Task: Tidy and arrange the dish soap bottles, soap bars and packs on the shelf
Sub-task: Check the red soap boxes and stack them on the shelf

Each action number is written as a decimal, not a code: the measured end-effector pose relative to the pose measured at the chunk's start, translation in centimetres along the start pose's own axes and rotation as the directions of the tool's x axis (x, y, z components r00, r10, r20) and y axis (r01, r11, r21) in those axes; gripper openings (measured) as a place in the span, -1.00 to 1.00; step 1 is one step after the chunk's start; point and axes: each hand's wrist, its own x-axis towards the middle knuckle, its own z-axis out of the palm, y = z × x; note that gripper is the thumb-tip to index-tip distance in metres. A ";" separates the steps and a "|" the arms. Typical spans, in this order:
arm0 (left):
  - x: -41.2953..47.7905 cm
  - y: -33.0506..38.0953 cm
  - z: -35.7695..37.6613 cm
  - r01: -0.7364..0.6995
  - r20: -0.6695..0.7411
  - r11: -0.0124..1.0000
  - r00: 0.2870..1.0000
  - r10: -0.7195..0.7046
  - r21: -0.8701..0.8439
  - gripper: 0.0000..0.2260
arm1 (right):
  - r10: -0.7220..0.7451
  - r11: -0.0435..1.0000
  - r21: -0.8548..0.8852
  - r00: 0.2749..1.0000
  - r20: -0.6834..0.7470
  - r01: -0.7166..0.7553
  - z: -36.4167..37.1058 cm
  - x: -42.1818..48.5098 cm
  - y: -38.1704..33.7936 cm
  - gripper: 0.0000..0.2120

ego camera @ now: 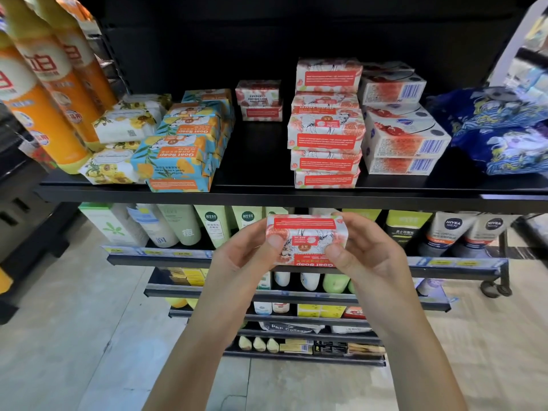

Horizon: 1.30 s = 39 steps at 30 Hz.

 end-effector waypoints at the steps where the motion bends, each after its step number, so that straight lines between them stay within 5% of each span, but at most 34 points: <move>1: -0.1 0.1 0.0 0.009 0.008 1.000 1.000 -0.009 -0.005 -0.60 | -0.013 1.000 -0.005 1.000 0.008 0.013 -0.1 0.0 0.1 -0.54; 12: -0.3 0.5 -0.5 0.106 0.018 0.989 0.994 -0.105 -0.099 -0.55 | -0.103 0.994 -0.023 0.990 0.094 0.106 -0.3 0.0 0.3 -0.57; 21: -0.5 0.1 -0.4 0.094 -0.048 0.985 0.994 -0.102 -0.145 -0.53 | 0.184 0.981 -0.076 0.982 0.042 -0.181 -0.3 -0.6 -0.3 -0.16; 32: -0.9 0.1 -0.2 0.049 -0.019 0.988 0.998 -0.052 -0.149 -0.51 | 0.233 0.971 -0.056 0.972 0.016 -0.232 0.5 -0.8 -0.9 -0.50; 39: -1.2 0.3 -0.1 0.040 -0.004 0.988 0.999 -0.042 -0.150 -0.51 | 0.211 0.978 -0.004 0.978 0.005 -0.211 0.0 -0.9 -0.2 -0.12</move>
